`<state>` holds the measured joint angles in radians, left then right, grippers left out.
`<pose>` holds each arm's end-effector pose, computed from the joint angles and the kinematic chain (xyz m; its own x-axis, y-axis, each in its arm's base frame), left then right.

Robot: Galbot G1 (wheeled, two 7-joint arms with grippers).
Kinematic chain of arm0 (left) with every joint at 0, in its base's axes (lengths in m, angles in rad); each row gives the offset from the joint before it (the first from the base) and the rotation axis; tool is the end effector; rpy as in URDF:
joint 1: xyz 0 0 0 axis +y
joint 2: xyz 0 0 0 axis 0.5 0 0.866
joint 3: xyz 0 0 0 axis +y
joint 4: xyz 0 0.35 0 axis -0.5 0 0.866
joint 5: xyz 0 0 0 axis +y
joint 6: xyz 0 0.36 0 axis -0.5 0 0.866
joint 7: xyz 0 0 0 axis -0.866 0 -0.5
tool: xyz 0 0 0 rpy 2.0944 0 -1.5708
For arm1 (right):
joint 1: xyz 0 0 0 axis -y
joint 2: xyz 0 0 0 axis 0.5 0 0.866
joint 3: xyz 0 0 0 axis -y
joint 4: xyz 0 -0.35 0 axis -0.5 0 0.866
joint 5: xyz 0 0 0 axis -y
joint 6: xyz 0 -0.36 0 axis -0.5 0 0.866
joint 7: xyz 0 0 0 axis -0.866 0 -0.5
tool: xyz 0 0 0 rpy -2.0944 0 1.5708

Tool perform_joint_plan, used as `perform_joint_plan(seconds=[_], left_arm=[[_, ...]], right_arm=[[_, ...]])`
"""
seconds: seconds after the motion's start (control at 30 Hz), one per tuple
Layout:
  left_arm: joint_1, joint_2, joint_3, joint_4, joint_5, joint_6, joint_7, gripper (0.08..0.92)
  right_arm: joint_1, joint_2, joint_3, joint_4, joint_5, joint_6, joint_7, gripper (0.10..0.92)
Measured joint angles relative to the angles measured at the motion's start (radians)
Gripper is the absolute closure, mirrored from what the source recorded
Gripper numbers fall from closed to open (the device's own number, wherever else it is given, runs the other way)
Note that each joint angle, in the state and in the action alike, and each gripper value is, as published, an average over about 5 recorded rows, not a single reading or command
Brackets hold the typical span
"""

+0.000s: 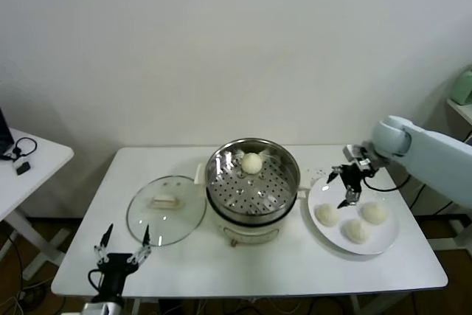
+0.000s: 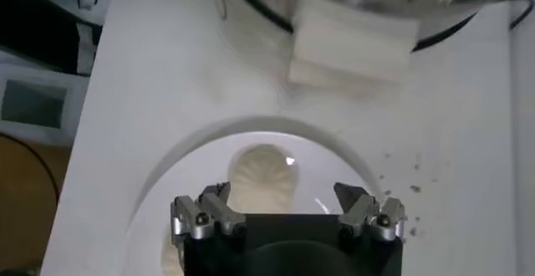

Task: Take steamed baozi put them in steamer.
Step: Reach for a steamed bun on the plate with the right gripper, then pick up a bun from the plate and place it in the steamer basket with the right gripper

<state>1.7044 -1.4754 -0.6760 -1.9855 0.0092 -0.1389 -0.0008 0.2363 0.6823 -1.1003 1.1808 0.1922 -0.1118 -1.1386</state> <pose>0.1361 0.0693 -0.3567 -0.9929 -0.0780 0.0896 -0.0613 0.9824 0.1762 0.5369 -0.1682 -0.1771 -0.0497 -0.2116 0.9761 -0.9923 -0.1006 -0.0724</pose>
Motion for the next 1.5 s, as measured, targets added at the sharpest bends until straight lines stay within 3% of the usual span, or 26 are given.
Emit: perform_joint_plan(seconds=[0.9, 1.2, 1.5], left_arm=[[-0.006, -0.008, 0.003, 0.024, 0.010, -0.001, 0.000, 0.177], [-0.001, -0.009, 0.002, 0.024, 0.010, -0.004, 0.000, 0.177], [0.002, -0.010, 0.000, 0.023, 0.010, -0.006, 0.000, 0.177]], right_arm=[[-0.180, 0.113, 0.124, -0.157, -0.142, 0.043, 0.020, 0.205], [-0.191, 0.126, 0.146, -0.174, -0.154, 0.046, 0.020, 0.327], [-0.193, 0.123, 0.156, -0.172, -0.150, 0.045, 0.019, 0.355]])
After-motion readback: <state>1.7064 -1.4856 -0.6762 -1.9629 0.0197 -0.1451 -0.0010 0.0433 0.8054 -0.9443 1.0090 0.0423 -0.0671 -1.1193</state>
